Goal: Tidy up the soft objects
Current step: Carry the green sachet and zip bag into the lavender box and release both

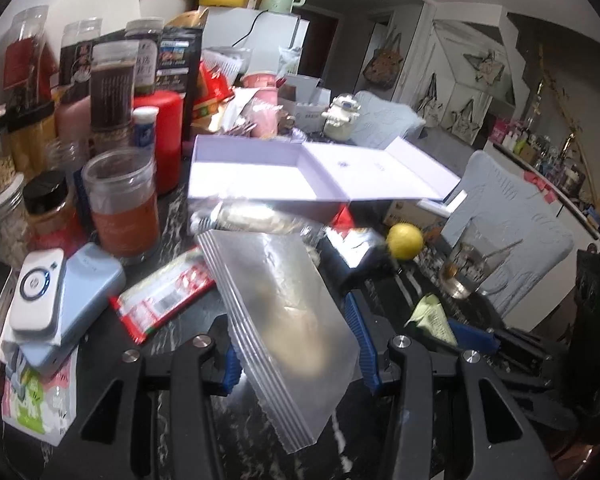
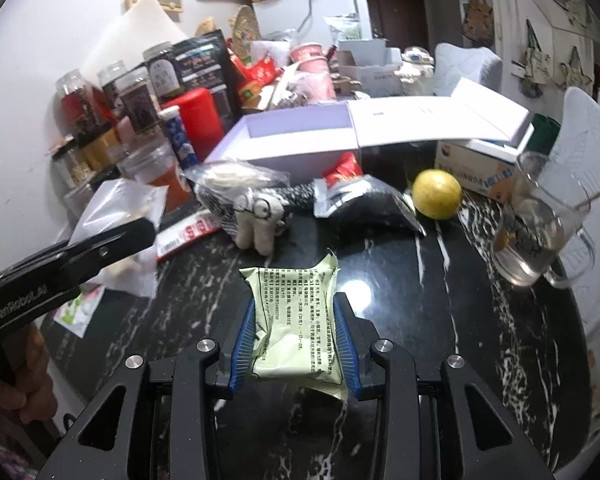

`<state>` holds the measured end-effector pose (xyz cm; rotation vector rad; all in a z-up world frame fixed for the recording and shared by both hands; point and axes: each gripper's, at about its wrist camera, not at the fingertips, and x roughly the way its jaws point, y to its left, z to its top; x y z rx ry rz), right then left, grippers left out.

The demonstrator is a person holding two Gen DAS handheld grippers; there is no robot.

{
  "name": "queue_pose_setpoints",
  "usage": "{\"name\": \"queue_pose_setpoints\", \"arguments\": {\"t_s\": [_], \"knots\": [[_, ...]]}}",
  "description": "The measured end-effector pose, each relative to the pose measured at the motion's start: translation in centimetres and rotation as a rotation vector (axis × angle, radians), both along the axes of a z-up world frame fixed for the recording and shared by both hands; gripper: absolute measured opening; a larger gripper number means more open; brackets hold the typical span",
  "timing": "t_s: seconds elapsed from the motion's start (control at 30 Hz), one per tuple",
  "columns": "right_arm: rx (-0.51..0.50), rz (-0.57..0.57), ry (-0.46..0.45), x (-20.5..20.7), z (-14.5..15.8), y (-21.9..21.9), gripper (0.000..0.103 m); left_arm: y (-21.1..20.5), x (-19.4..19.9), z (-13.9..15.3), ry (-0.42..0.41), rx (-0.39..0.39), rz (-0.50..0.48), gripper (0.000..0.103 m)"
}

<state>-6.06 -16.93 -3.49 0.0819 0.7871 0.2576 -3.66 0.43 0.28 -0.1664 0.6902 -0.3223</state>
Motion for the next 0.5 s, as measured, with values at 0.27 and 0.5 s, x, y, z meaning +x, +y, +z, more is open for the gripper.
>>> {"name": "queue_pose_setpoints", "arguments": {"t_s": [0.27,0.5], "knots": [[0.009,0.047,-0.054,1.8,2.6,-0.1,0.037,-0.4,2.4,3.0,-0.065,-0.003,0.015,0.046],[-0.002,0.075,-0.102,4.8,4.7,-0.3,0.037,-0.3,4.9,5.3,-0.137,-0.003,0.044,0.046]]}}
